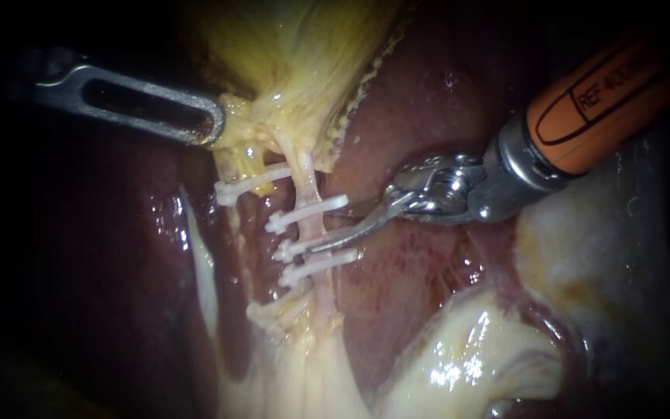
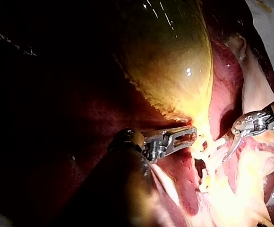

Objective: Go to the cutting position right tube

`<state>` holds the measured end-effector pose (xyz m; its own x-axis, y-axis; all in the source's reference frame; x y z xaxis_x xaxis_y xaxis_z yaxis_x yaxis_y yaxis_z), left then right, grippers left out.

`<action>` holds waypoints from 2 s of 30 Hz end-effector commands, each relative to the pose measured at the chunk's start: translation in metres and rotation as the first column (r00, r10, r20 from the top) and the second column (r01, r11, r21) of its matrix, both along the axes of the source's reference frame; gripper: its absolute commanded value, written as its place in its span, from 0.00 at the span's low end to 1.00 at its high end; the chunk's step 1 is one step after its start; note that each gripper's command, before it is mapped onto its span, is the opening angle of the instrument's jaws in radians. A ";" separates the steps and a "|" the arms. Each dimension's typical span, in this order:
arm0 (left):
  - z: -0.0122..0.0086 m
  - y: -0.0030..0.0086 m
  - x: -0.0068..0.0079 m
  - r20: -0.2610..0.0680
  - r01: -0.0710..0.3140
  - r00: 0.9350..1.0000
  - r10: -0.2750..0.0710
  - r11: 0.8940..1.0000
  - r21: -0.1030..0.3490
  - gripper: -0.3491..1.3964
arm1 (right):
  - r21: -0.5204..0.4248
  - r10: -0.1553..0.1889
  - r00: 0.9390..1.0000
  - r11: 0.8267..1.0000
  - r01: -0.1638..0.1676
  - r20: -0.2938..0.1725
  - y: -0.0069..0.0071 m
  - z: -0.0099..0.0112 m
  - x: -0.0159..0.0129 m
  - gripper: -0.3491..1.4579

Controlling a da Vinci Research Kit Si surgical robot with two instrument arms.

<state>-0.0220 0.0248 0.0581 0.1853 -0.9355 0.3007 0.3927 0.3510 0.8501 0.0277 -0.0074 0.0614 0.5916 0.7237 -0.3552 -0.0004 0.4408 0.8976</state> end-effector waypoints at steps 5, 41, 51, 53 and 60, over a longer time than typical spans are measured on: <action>0.0000 -0.0001 -0.0001 0.001 -0.002 1.000 0.002 1.000 0.001 0.00 | -0.001 0.028 0.999 1.000 -0.028 -0.034 -0.0001 0.0005 0.0010 0.84; 0.0001 -0.0002 -0.0003 0.002 -0.003 1.000 0.003 1.000 0.001 0.00 | 0.142 0.173 0.935 0.981 -0.135 -0.311 -0.0020 -0.0008 0.0058 0.81; 0.0001 -0.0002 -0.0003 0.002 -0.003 1.000 0.003 1.000 0.001 0.00 | 0.165 0.146 0.919 0.982 -0.090 -0.367 -0.0017 -0.0021 0.0058 0.74; 0.0001 -0.0002 -0.0003 0.002 -0.003 1.000 0.003 1.000 0.001 0.00 | 0.166 0.147 0.919 0.982 -0.091 -0.366 -0.0016 -0.0020 0.0058 0.74; 0.0001 -0.0002 -0.0003 0.002 -0.003 1.000 0.003 1.000 0.001 0.00 | 0.166 0.147 0.919 0.982 -0.091 -0.366 -0.0015 -0.0020 0.0058 0.74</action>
